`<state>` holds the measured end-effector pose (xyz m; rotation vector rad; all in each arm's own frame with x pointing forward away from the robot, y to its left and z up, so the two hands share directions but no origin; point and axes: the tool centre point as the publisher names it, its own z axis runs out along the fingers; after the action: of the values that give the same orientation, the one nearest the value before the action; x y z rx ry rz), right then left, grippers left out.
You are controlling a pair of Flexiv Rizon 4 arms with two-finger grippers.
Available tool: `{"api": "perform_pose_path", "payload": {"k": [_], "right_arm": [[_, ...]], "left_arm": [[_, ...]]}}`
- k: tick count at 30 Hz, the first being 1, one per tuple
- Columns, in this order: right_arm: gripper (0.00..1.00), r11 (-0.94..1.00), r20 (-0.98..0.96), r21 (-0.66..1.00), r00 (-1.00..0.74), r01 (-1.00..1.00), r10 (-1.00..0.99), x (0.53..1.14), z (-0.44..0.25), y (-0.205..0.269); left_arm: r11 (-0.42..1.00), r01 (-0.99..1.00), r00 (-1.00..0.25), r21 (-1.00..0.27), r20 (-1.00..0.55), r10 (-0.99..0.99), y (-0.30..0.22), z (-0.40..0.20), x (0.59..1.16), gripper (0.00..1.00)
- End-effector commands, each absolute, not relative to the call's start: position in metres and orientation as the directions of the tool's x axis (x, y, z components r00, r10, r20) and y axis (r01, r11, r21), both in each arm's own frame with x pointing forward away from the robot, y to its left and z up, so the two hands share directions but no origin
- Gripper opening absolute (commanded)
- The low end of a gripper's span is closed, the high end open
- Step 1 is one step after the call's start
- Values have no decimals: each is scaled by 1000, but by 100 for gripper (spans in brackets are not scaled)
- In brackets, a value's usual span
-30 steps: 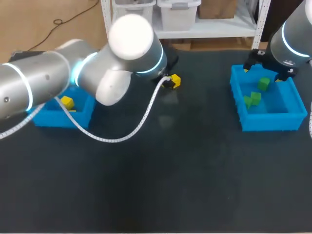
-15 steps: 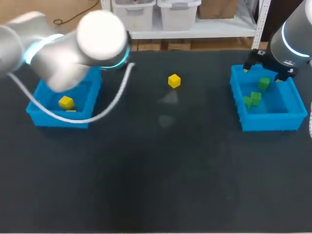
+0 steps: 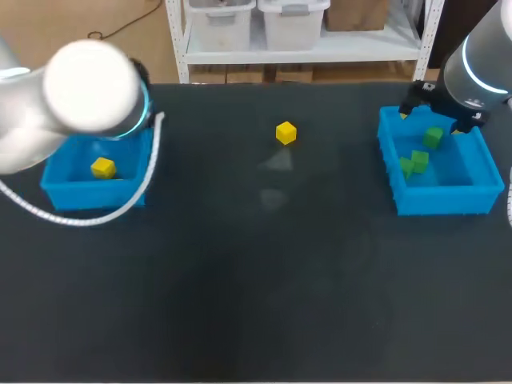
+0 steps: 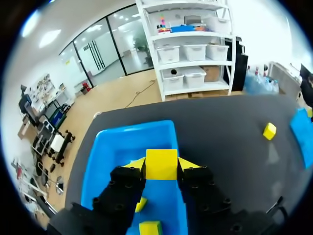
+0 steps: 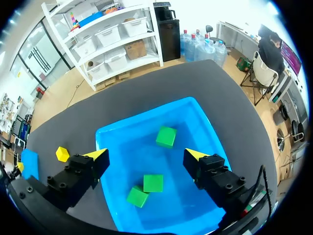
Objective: Put the green cubes in the right bin and the yellow cubes in the left bin.
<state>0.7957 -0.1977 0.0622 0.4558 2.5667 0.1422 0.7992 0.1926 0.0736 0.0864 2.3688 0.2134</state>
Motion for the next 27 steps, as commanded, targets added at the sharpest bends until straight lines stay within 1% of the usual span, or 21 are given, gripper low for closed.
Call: {"api": "perform_pose_path", "payload": {"k": [1,4,7,8,10,12,14,21,27], "right_arm": [[100,937,-484,188,-803,293,348,795,62,-198],[100,937,-484,188,-803,293,348,795,62,-198],[100,937,-484,188,-803,293,348,795,62,-198],[100,937,-484,188,-803,293,348,795,62,-198],[100,937,-484,188,-803,293,348,795,62,-198],[100,937,-484,188,-803,293,348,795,62,-198],[100,937,-484,188,-803,293,348,795,62,-198],[100,937,-484,188,-803,293,348,795,62,-198],[100,937,-484,188,-803,293,348,795,62,-198]], "left_arm": [[983,-18,-704,182,-701,116,209,80,778,0],[976,-61,-720,207,-686,100,219,77,778,0],[954,-71,-745,291,-651,143,225,69,780,0],[951,-76,-753,299,-642,142,225,67,781,0],[960,-68,-759,272,-638,128,225,63,784,100],[960,-68,-758,271,-640,127,224,61,787,100],[969,-60,-743,238,-659,116,218,65,791,100],[976,61,-662,211,-723,198,171,97,815,100],[941,287,-580,178,-750,319,104,120,831,100]]}}
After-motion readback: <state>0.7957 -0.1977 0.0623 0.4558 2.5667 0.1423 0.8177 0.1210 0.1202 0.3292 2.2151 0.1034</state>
